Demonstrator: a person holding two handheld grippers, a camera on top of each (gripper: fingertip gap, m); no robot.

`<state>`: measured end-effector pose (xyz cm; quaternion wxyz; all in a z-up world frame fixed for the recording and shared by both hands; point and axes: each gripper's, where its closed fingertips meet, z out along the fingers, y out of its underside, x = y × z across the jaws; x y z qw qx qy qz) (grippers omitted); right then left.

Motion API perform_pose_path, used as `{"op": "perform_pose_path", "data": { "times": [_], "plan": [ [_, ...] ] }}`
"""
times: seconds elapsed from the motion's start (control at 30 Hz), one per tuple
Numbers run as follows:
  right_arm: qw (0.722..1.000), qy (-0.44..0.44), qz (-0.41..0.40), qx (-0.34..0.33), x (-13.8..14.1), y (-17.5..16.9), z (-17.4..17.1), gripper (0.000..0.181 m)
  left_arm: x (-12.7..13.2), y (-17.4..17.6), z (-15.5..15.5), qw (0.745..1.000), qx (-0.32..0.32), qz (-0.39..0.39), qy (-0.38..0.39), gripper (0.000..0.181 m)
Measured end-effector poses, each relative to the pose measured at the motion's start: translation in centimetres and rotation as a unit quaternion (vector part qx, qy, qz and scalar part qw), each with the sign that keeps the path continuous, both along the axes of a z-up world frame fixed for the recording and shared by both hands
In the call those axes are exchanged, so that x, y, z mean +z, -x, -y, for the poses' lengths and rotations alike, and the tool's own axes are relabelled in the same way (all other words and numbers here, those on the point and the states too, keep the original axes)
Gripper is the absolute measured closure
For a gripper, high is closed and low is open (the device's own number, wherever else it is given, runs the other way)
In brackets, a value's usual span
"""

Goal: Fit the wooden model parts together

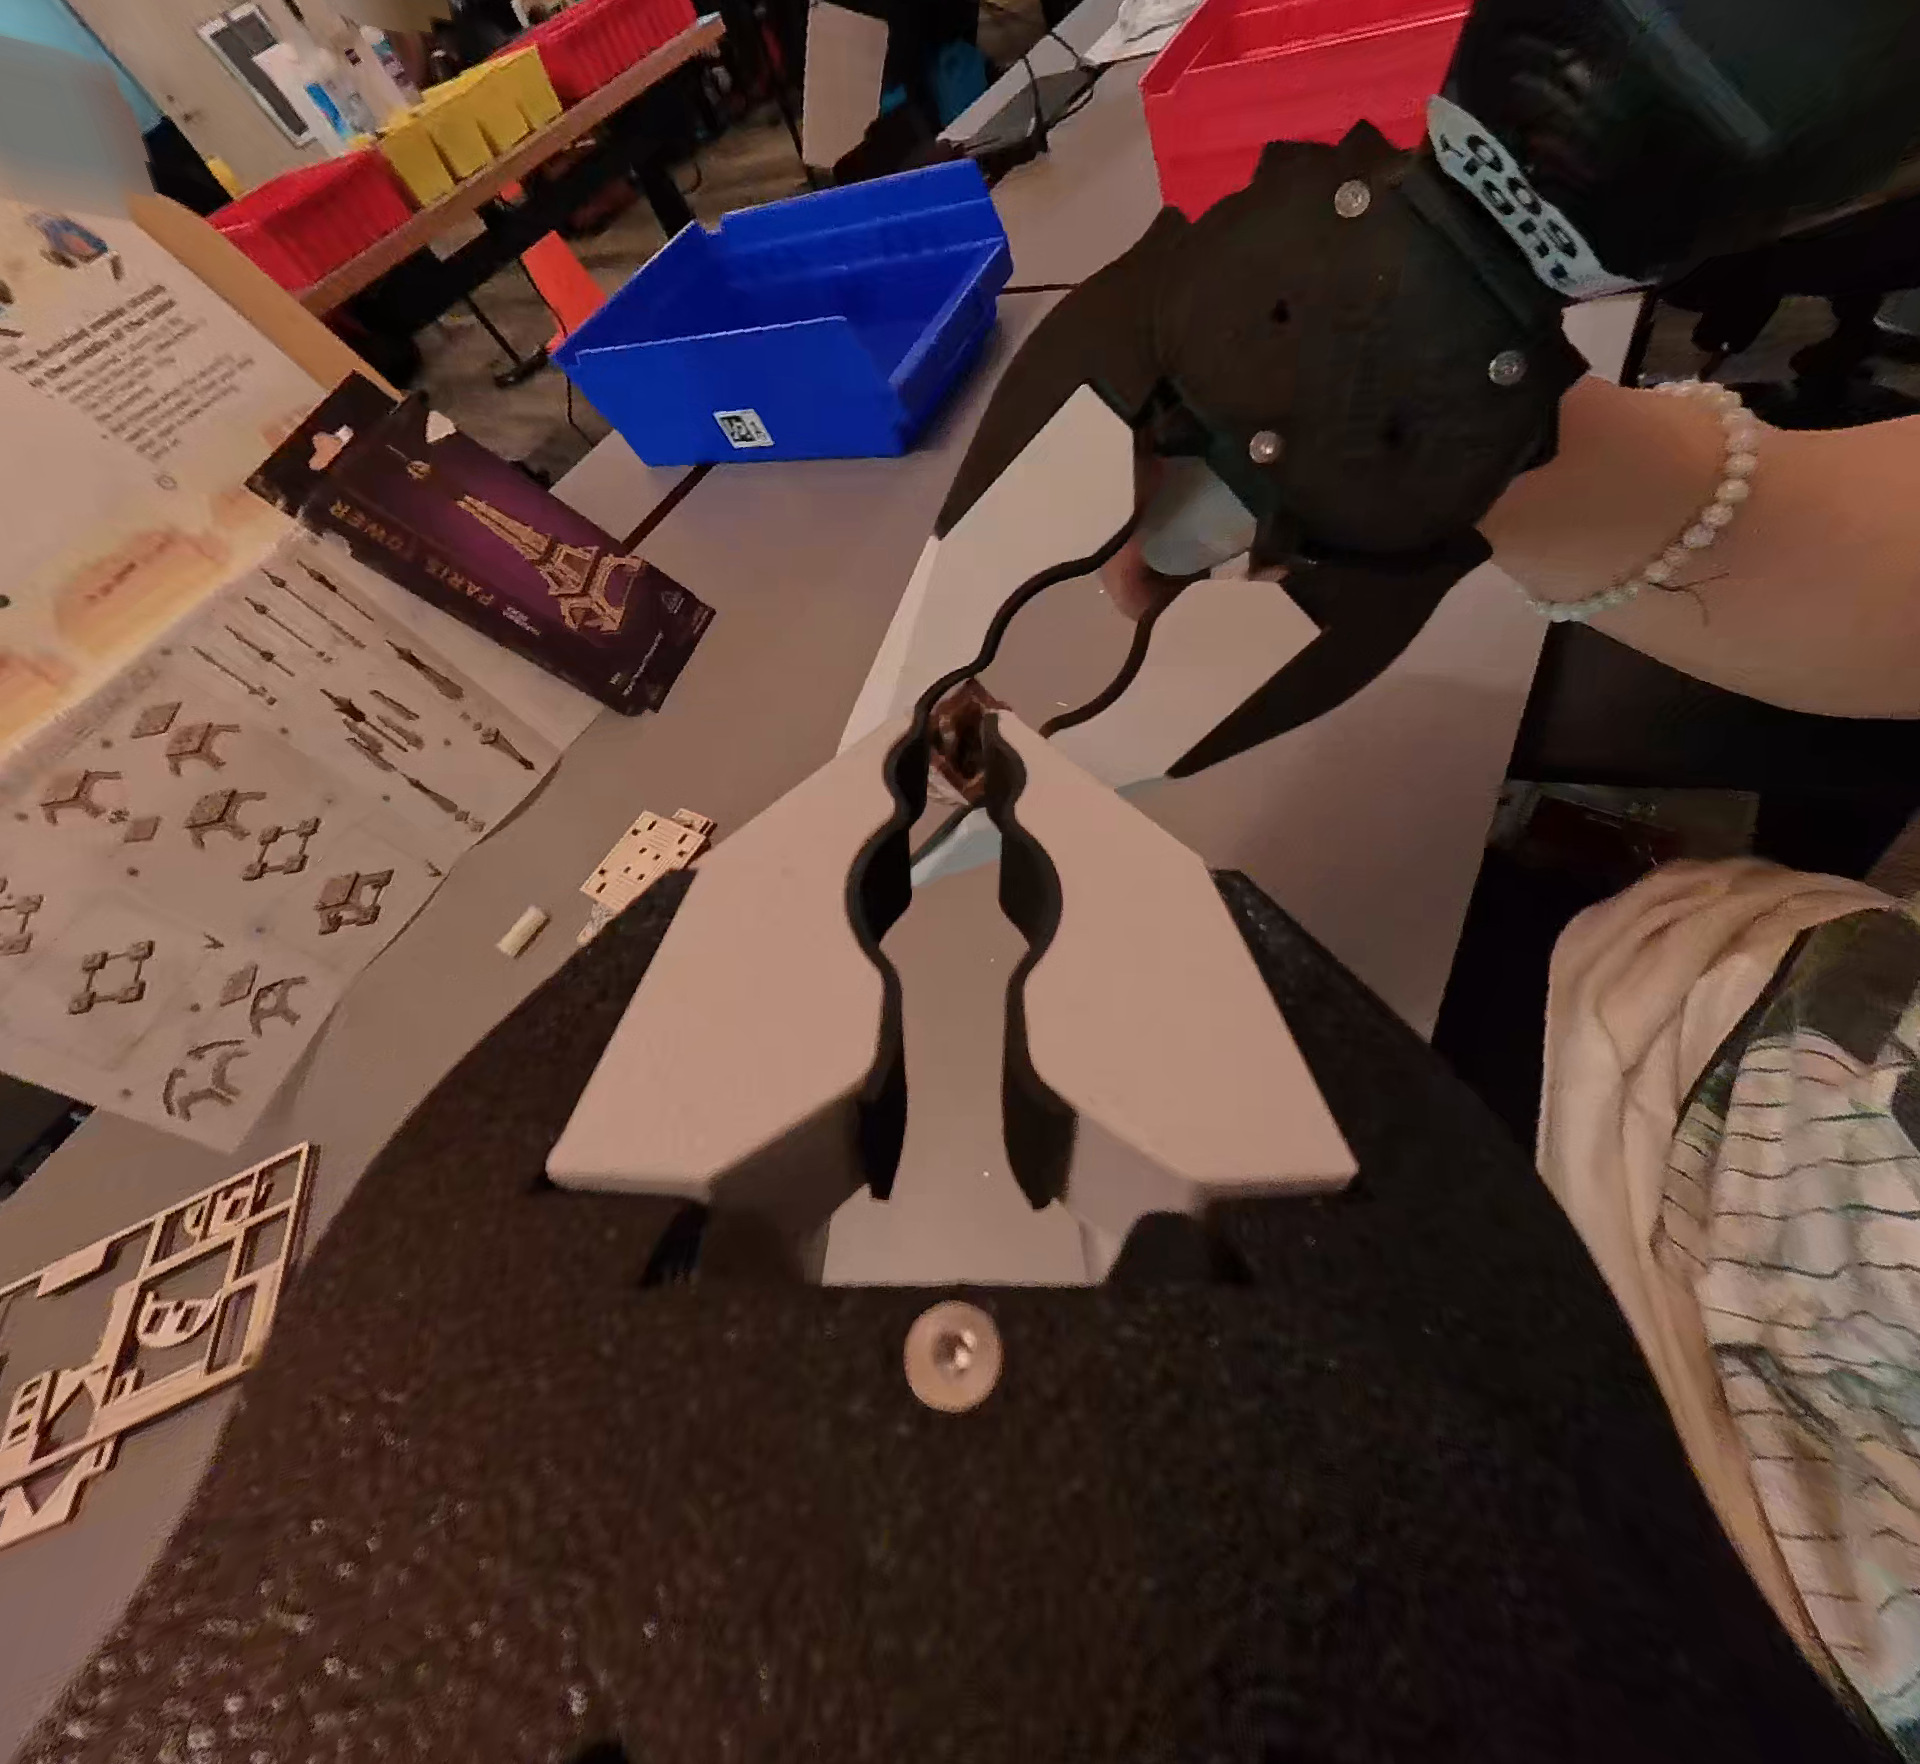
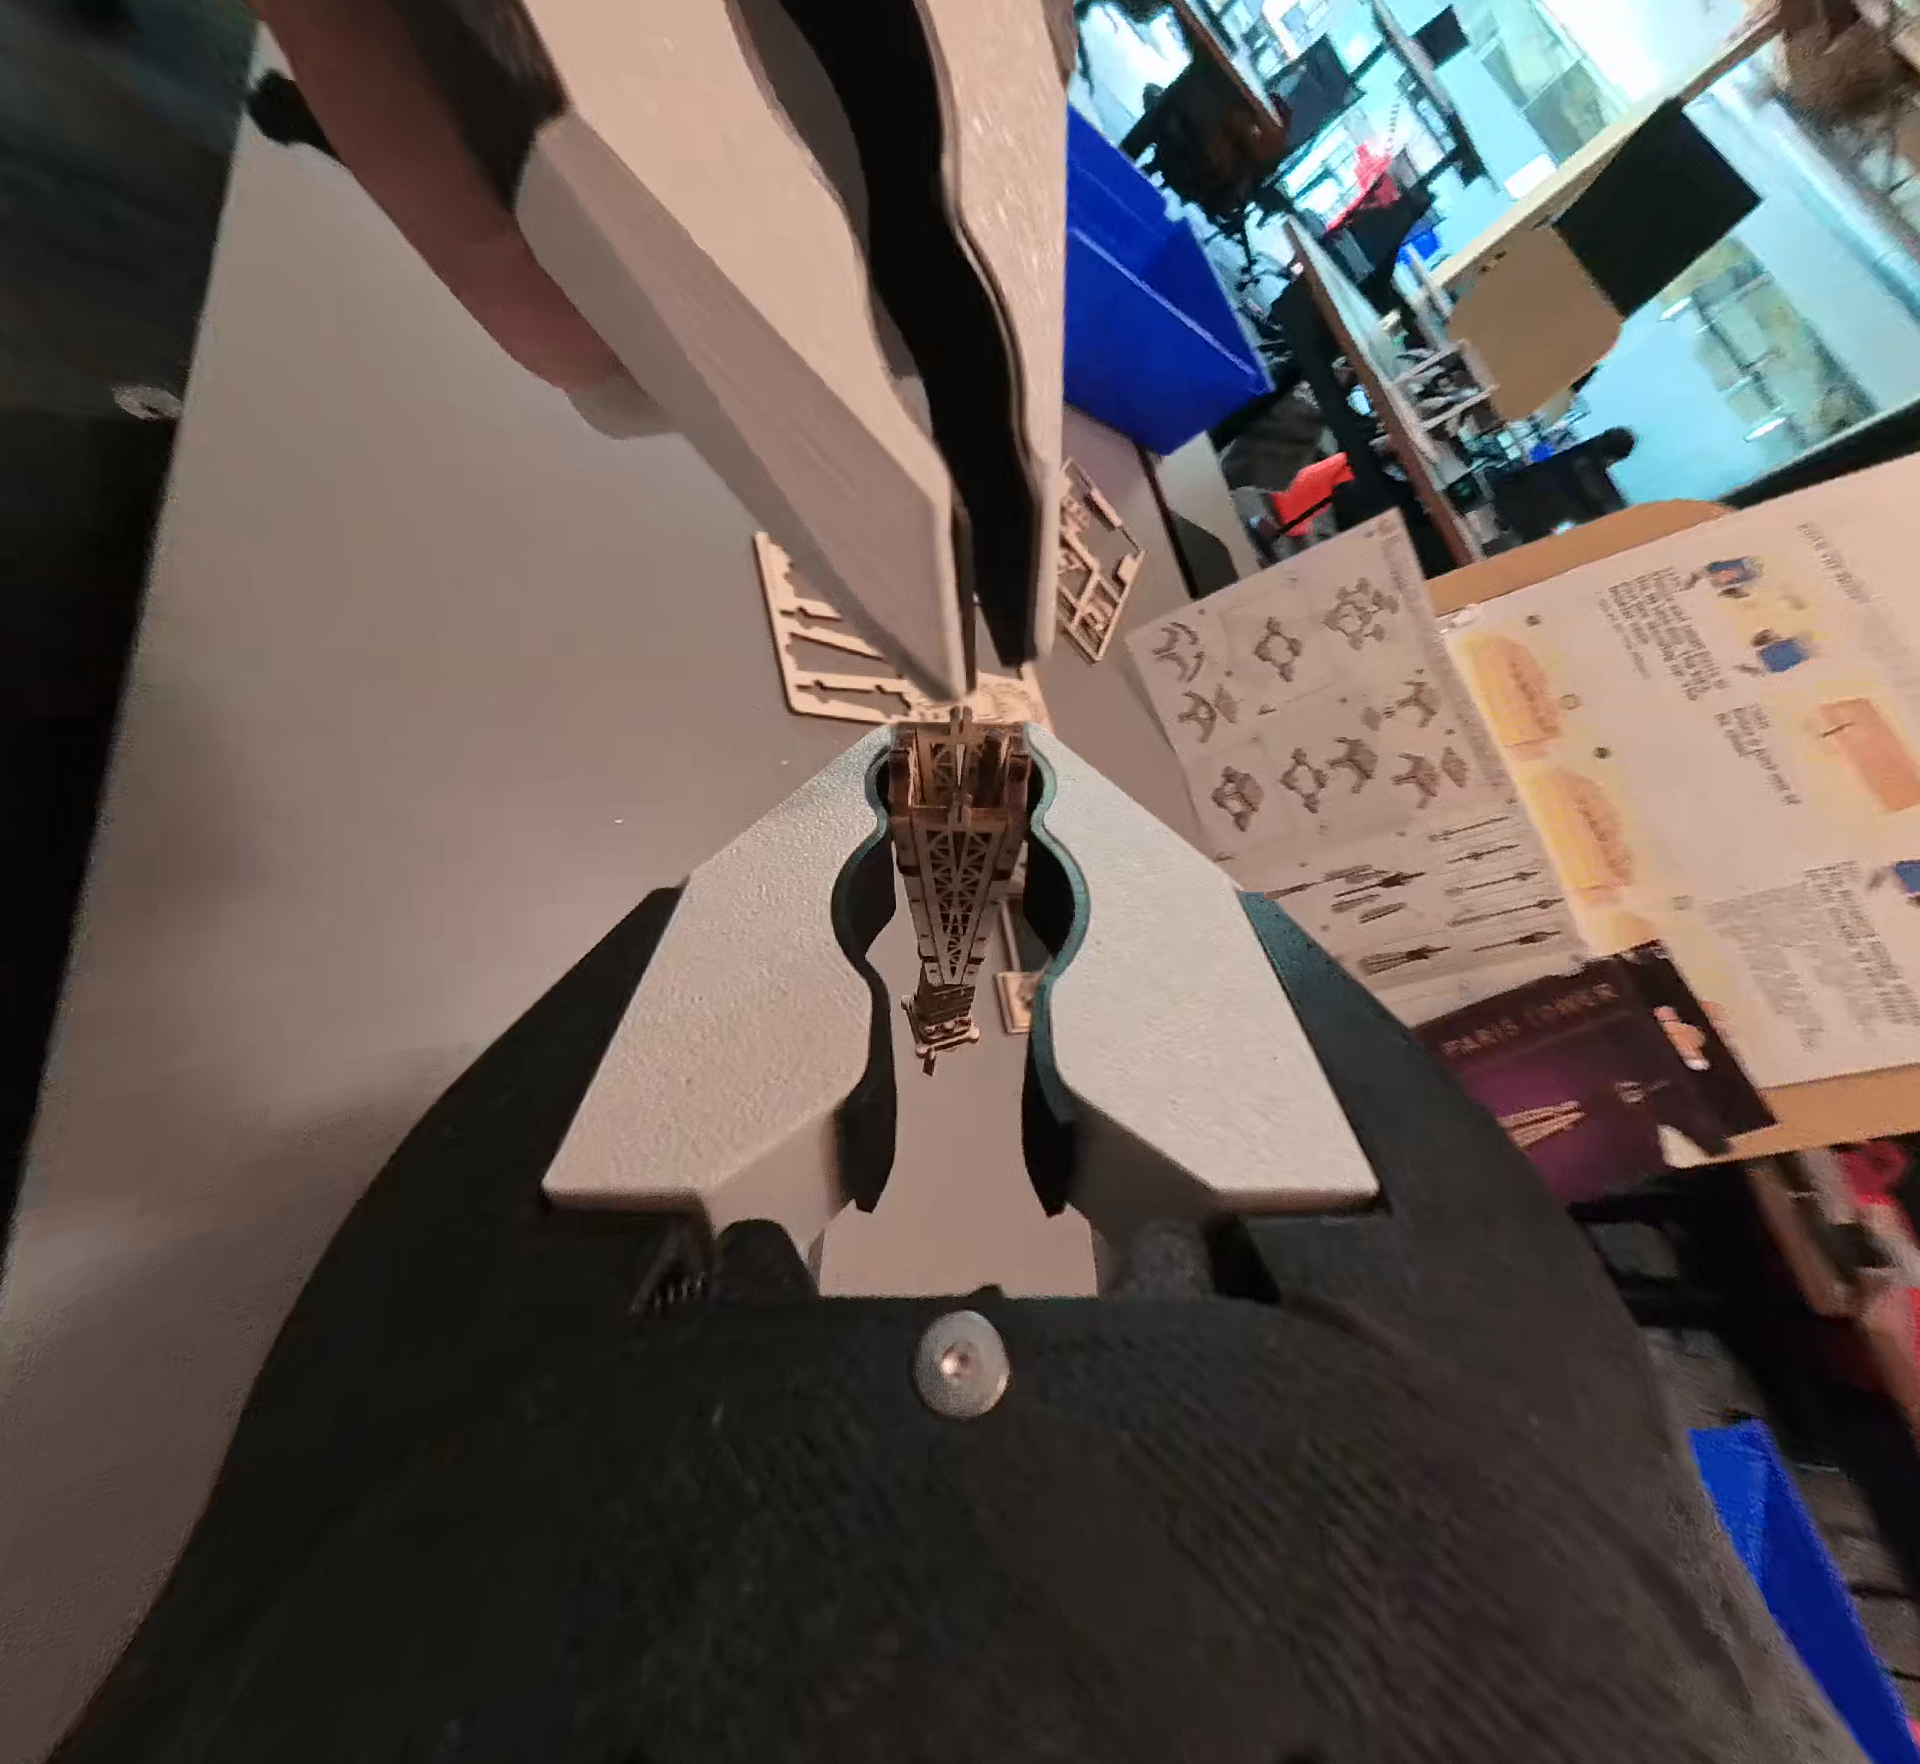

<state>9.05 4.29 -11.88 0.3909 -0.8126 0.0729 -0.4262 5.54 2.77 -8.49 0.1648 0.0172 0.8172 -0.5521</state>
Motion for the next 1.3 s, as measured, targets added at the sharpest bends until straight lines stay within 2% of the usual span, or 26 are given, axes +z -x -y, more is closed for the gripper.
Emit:
{"op": "perform_pose_path", "data": {
  "times": [0.2,0.3,0.43,0.6,1.03,1.2,1.3],
  "plan": [
    [0.996,0.038,0.08,-0.014,1.3,0.0,-0.4,0.165,0.0,0.0,-0.1,0.999,0.008,0.047,-0.02,0.173],
    [0.994,0.055,0.096,-0.024,1.6,0.1,-0.5,0.165,0.4,-0.1,-0.2,0.996,0.02,0.083,-0.028,0.18],
    [0.993,0.057,0.095,-0.049,1.9,0.0,-0.1,0.165,0.0,0.5,-0.1,0.991,0.021,0.122,-0.059,0.18],
    [0.992,0.041,0.105,-0.056,2.6,0.0,0.2,0.164,0.7,0.5,0.1,0.988,0.034,0.14,-0.053,0.181],
    [0.989,0.076,0.113,-0.063,1.7,-0.5,0.6,0.164,0.2,-0.4,0.2,0.992,0.06,0.103,-0.047,0.181],
    [0.988,0.081,0.111,-0.073,1.0,-1.3,0.9,0.164,-0.1,-1.2,0.3,0.996,0.069,0.062,0.006,0.181],
    [0.987,0.08,0.109,-0.084,0.4,-2.2,1.9,0.151,-0.1,-1.8,-0.2,0.996,0.07,0.032,0.042,0.181]
  ]
}}
